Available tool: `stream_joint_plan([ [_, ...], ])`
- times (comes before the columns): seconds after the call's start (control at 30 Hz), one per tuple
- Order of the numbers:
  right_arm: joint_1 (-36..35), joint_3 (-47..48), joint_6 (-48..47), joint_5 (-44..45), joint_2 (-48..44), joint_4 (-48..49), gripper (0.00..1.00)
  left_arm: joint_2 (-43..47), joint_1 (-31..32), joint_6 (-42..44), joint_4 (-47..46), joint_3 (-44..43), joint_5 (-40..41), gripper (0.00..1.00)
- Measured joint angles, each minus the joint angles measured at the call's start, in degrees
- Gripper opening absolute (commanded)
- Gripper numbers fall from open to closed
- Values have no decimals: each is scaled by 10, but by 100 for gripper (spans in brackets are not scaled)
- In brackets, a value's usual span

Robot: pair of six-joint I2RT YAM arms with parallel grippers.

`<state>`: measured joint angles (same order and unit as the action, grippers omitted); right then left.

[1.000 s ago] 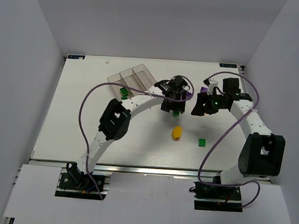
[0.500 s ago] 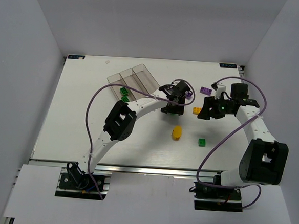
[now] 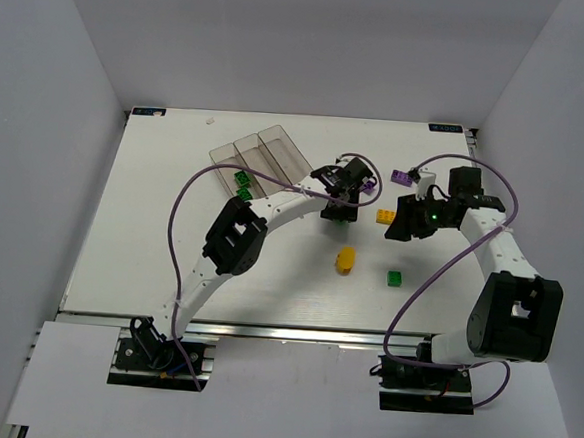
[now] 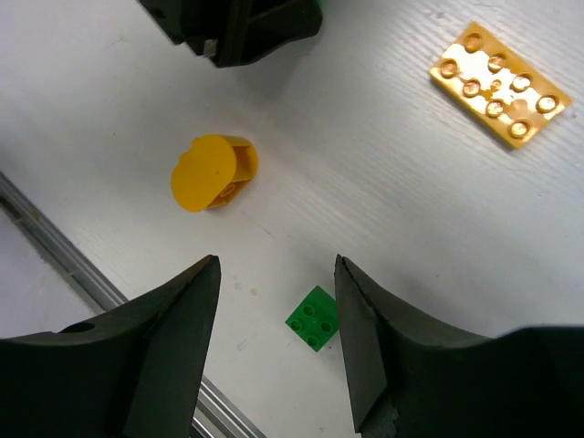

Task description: Sort the legos into containers by color

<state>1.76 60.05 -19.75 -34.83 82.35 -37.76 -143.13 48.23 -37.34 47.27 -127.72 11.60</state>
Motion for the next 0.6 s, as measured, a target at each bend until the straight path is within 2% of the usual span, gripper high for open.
stream_joint_plan([
  [0.13,0,0,-61,-41,0,-34,55,23,0,5,-24,42,1,32],
  [0.27,0,0,-164,-82,-3,-91,63,76,-1,14,-36,113,6,30],
  [0.3,0,-2,-191,-89,-3,-104,70,100,-3,16,-40,138,7,29],
  [0.4,0,-13,-244,-100,-4,-135,78,173,-9,21,-47,190,17,29],
  [0.6,-1,-28,-275,-101,-4,-148,78,333,-50,25,-71,269,53,29],
])
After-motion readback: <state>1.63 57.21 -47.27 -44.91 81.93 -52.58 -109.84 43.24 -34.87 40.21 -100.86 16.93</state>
